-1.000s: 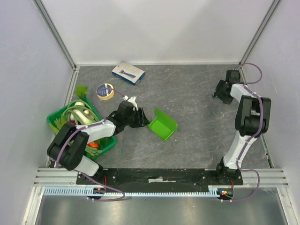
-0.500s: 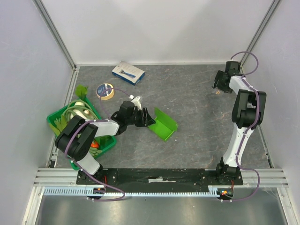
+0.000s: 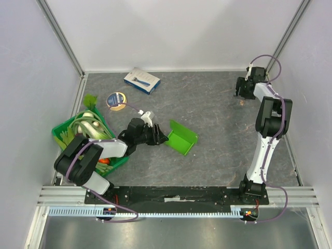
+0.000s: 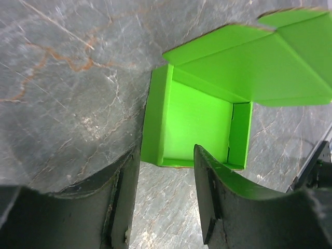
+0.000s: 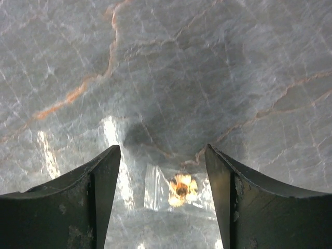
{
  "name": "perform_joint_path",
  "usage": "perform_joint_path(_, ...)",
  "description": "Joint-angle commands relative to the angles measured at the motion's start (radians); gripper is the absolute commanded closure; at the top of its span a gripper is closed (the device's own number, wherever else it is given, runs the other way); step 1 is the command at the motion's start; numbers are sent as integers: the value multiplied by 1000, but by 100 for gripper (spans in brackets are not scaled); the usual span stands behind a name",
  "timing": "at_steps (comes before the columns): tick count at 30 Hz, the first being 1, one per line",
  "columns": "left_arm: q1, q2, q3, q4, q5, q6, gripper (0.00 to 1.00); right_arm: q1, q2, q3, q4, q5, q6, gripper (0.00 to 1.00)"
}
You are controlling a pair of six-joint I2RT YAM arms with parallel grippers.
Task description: Fold the paper box
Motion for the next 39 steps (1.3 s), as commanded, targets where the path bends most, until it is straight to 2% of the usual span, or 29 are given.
perform_joint_path(1,0,-141,-28,18,-110,-11,48,2,-68,-134,-56,-34,14,27)
perform_joint_path(7,0,-250,-85,10,-107,-48,48,8,-249,-373,-24,-104,63,27)
perform_joint_path(10,0,-268,-97,-8,-99,-51,48,40,-329,-439,-18,-59,57,27)
perform_joint_path(11,0,-278,-99,-14,-101,-51,48,44,-345,-443,-13,1,47,27)
perform_joint_path(17,0,-302,-102,-36,-76,-56,48,63,-257,-346,-28,125,69,27)
perform_joint_path(22,0,-342,-114,-60,-69,-56,48,75,-188,-288,-80,303,85,26)
perform_joint_path(26,0,-371,-132,-71,-76,-54,48,75,-186,-300,-50,288,80,26)
perform_joint_path(33,0,-394,-134,-92,-58,-54,48,75,-91,-178,-88,201,-42,25)
perform_joint_path(39,0,-423,-133,-111,-47,-57,48,78,-86,-212,-97,214,-41,36)
